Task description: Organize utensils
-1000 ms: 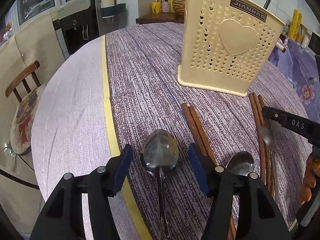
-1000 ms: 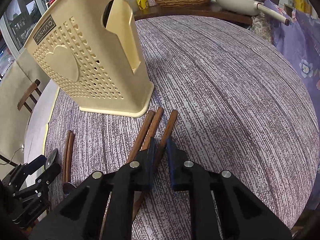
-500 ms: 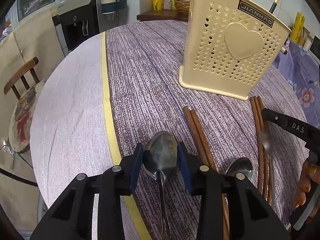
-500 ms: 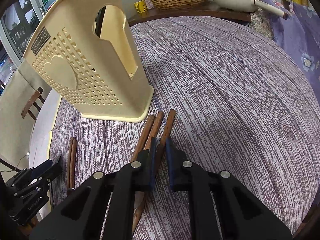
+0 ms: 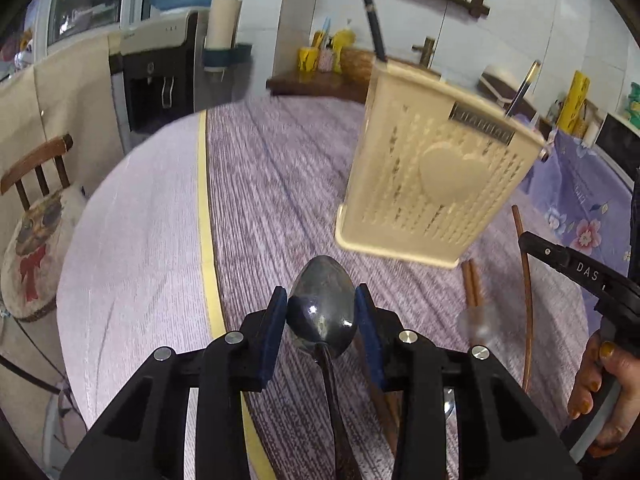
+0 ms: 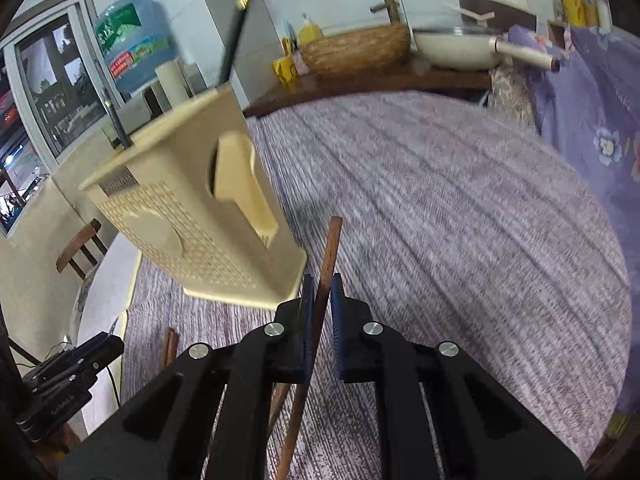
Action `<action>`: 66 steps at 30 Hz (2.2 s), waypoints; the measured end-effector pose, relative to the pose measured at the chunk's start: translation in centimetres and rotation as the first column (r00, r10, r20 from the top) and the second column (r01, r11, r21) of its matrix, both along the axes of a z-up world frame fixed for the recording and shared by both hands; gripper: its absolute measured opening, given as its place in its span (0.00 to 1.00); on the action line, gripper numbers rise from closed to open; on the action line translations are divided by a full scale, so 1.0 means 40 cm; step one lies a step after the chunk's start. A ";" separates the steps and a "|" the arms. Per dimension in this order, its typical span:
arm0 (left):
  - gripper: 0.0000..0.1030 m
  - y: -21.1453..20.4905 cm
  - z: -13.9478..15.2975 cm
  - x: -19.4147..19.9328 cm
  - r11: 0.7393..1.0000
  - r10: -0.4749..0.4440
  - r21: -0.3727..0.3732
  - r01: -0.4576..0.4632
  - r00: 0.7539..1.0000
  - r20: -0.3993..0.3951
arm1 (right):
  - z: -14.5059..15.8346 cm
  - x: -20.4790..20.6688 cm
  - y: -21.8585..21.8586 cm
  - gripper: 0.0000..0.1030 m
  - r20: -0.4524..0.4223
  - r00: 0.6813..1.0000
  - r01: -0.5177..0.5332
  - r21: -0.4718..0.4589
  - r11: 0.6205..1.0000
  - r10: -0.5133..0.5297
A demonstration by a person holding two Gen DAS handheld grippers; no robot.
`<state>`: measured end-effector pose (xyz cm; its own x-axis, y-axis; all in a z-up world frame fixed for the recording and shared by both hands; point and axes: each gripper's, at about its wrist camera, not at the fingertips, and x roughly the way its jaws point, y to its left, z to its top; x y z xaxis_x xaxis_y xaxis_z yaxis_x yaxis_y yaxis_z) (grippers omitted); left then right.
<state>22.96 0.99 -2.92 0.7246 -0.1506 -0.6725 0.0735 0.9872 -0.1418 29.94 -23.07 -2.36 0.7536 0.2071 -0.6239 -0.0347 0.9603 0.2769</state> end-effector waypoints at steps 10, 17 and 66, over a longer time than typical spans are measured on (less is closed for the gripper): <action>0.34 -0.005 0.089 -0.028 1.000 0.007 -0.003 -0.006 0.991 0.130 | 0.125 -0.085 -0.027 0.08 0.175 0.985 0.004 -0.007 1.000 -0.003; 0.33 0.008 0.111 -0.043 1.000 0.020 -0.015 -0.017 0.986 0.166 | 0.209 -0.161 -0.035 0.08 0.280 0.959 -0.034 -0.010 0.999 0.035; 0.33 -0.102 0.374 0.187 0.998 0.027 0.048 -0.049 0.929 0.369 | 0.495 0.015 0.046 0.08 0.481 0.873 -0.081 -0.025 0.996 0.083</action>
<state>30.44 -3.10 12.03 0.9271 -0.0881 -0.3644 0.0723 0.9958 -0.0567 30.56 -21.24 17.46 0.9412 0.2796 -0.1894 -0.2412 0.9491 0.2024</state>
